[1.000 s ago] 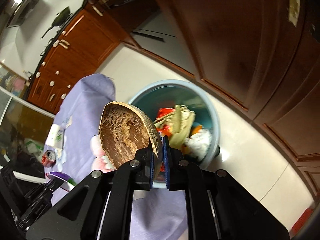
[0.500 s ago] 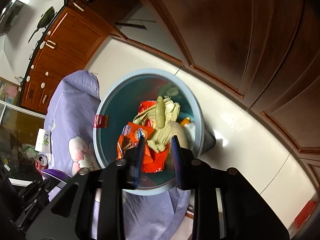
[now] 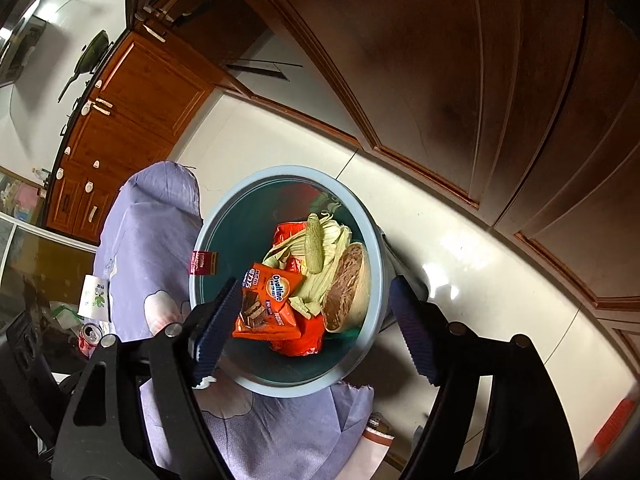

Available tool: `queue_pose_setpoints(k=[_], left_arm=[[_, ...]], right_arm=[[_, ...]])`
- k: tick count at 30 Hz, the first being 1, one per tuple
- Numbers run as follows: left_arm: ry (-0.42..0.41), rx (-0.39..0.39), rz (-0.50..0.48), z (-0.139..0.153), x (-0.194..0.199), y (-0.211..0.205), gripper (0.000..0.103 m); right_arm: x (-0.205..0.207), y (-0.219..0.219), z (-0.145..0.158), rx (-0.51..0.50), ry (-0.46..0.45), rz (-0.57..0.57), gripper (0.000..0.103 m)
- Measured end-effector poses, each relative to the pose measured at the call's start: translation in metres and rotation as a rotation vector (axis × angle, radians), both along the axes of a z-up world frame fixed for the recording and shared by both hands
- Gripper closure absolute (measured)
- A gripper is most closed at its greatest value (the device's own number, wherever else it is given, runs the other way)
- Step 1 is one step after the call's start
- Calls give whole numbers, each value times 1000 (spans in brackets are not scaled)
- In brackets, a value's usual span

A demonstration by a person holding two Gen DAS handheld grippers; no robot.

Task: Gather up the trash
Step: 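Open the right tool to drop the coconut shell while the left tool drops the cup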

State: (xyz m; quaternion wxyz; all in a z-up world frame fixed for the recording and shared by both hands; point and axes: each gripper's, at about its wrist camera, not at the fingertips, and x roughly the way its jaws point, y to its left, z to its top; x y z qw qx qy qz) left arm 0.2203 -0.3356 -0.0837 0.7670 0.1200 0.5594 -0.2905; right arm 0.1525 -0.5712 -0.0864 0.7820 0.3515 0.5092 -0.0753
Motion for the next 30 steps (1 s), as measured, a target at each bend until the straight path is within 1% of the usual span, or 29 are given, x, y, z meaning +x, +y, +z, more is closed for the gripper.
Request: queue_pose_setpoints(k=[1,2,3,5,7,9,10,12,14,15,16,23,30], left_arm=[[3,4,-3,-2,1,-3,94],[9,5,-5,-3,1,-5,81],[10,4,-6,-5,1,-6,74],[-2,9,-5,-5,-1,-7,38],[-15,11,-4,-5,-3,-5,28],[-22,15,-6,-4,-5,-3,24],[-22,20,-3,-4,-6,-1,21],[-26,17,2,-4,-7,2,16],[-30,17,8,-3,-8,5,11],[-30,15,10,-2,-9,7,10],[-31,15,13,-1,-9,8,10],[-30,-7,37,5,-12,21,8],[-46,-24,57,14,-17,36,7]], right_arm=[[0,0,0,2,3,1,31],[0,1,0,3,4,1,31],[1,1,0,4,6,2,31],[2,1,0,4,8,4,30],[3,2,0,4,11,1,29],[4,2,-1,7,16,-2,28],[4,3,-1,9,21,-3,28],[5,4,-3,14,35,-8,23],[5,7,-4,12,45,-7,22],[6,9,-5,7,59,-4,19],[6,11,-5,6,65,-2,18],[4,22,2,-8,67,11,18],[2,36,11,-18,66,23,18]])
